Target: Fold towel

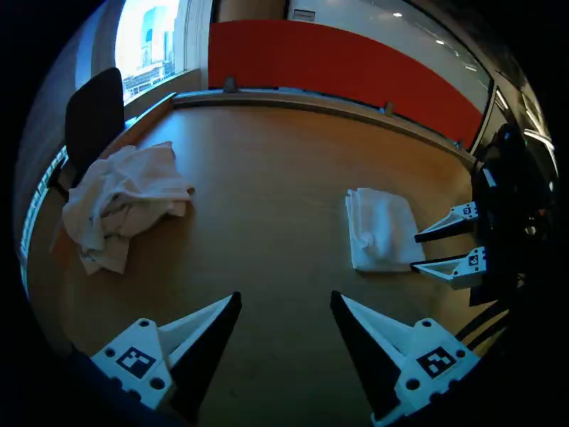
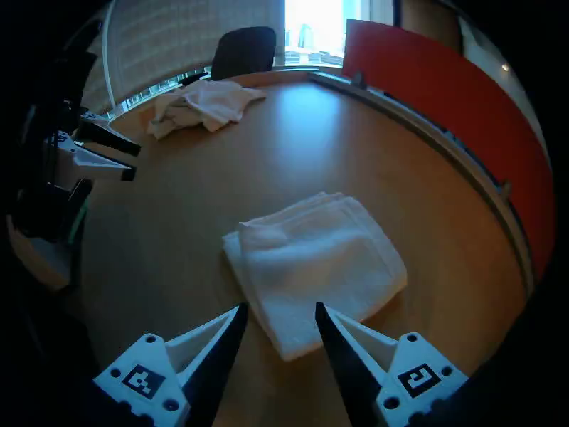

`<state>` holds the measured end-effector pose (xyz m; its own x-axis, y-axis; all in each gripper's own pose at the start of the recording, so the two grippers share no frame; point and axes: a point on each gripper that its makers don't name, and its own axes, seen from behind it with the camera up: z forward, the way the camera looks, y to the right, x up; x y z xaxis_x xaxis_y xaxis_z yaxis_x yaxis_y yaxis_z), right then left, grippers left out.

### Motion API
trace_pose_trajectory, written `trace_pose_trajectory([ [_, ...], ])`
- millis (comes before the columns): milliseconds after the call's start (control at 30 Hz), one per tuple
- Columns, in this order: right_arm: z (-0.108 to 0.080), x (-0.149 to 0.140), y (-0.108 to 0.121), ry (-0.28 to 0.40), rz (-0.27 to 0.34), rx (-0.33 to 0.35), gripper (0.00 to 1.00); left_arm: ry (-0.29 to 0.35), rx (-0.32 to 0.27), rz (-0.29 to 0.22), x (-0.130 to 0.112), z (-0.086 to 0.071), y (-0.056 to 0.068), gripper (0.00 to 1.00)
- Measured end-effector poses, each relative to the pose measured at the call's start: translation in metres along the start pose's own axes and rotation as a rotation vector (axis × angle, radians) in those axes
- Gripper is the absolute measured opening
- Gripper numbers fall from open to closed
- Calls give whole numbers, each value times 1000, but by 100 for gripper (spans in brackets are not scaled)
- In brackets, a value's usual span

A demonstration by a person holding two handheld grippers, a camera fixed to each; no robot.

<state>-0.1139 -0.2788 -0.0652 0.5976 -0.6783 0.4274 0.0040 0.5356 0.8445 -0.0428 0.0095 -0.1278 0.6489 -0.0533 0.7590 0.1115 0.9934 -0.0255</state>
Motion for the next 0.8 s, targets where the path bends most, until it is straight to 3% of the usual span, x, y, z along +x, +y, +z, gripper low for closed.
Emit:
trace_pose_trajectory([
  [300, -10, -24, 9, -20, 43, -28, 73, 1, -1, 5, 0, 0, 1, 93],
  [800, -2, -45, 10, -47, 87, -45, 73, -2, -5, 8, -1, 1, 3, 93],
])
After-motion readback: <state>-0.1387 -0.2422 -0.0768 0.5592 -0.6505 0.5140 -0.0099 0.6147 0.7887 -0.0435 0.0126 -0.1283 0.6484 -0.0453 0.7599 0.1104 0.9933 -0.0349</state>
